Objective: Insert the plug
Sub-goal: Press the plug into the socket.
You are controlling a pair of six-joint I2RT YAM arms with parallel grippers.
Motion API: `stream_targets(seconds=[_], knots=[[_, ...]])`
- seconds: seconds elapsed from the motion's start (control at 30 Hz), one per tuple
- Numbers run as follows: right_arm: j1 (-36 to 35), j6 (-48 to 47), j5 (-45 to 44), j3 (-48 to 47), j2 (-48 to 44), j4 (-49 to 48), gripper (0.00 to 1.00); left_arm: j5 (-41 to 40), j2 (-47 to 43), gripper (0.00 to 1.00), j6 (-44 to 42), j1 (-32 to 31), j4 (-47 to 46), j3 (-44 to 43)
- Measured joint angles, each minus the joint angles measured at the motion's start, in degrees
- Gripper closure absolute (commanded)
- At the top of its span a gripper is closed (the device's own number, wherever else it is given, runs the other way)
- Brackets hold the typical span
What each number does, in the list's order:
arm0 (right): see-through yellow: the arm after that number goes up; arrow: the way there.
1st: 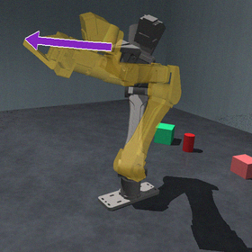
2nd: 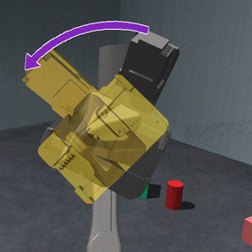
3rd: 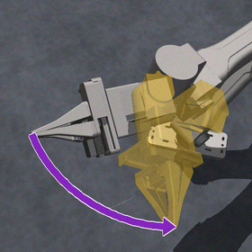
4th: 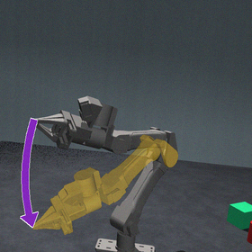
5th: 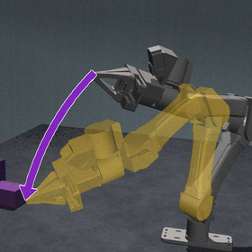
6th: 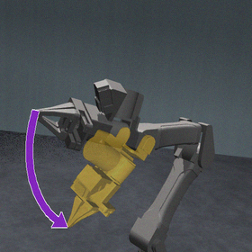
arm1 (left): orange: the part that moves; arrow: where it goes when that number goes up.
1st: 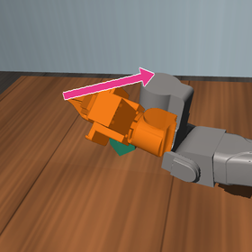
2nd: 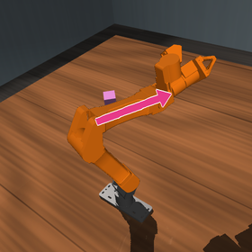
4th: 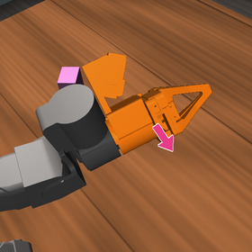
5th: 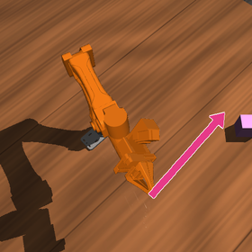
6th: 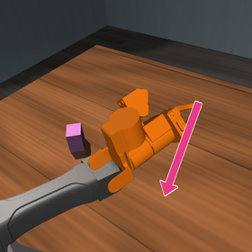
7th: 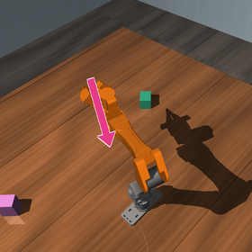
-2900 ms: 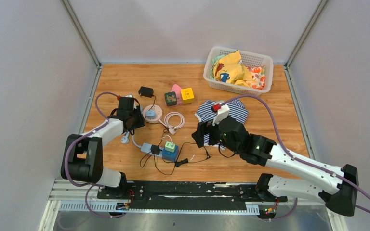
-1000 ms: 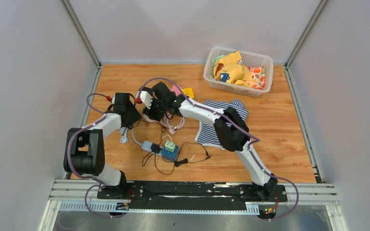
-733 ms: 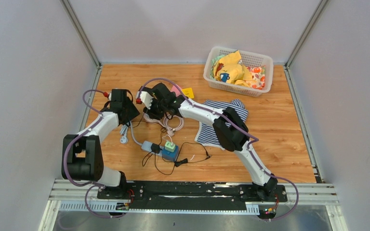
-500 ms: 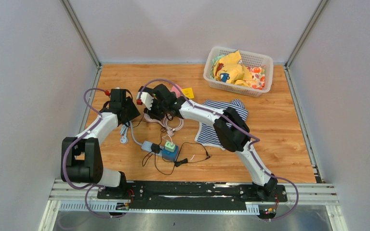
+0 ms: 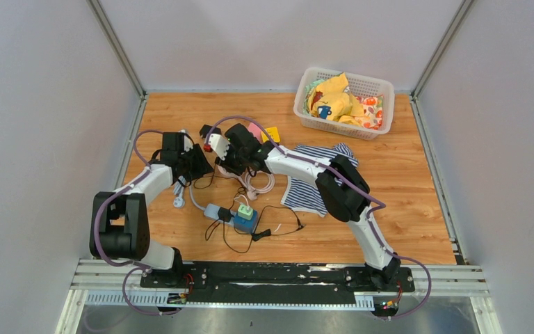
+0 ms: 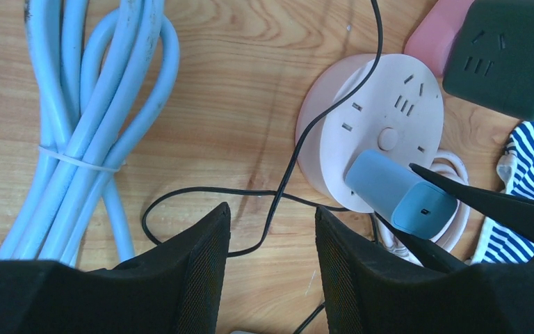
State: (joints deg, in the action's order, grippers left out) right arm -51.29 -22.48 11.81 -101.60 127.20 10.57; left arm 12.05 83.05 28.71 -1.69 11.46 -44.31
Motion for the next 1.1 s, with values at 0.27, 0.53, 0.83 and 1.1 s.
stream_targets(seconds=[0.27, 0.53, 0.83, 1.1], knots=[[0.33, 1.66, -0.09, 0.00, 0.17, -0.07, 1.00, -0.26, 2.16, 0.51, 0.24, -0.04, -1.86, -0.02], [0.46, 3.87, -0.26, 1.42, 0.13, -2.40, 1.00, -0.26, 7.96, 0.52, 1.09, -0.37, -6.01, -0.07], [1.92, 8.35, 1.99, 4.15, -0.42, -6.40, 1.00, -1.22, 10.29, 0.53, 2.14, -0.76, -6.99, -2.25], [1.70, 7.63, 0.48, 5.18, -1.07, -6.91, 1.00, -5.79, 13.05, 0.56, 2.10, -0.81, -3.78, -6.62]])
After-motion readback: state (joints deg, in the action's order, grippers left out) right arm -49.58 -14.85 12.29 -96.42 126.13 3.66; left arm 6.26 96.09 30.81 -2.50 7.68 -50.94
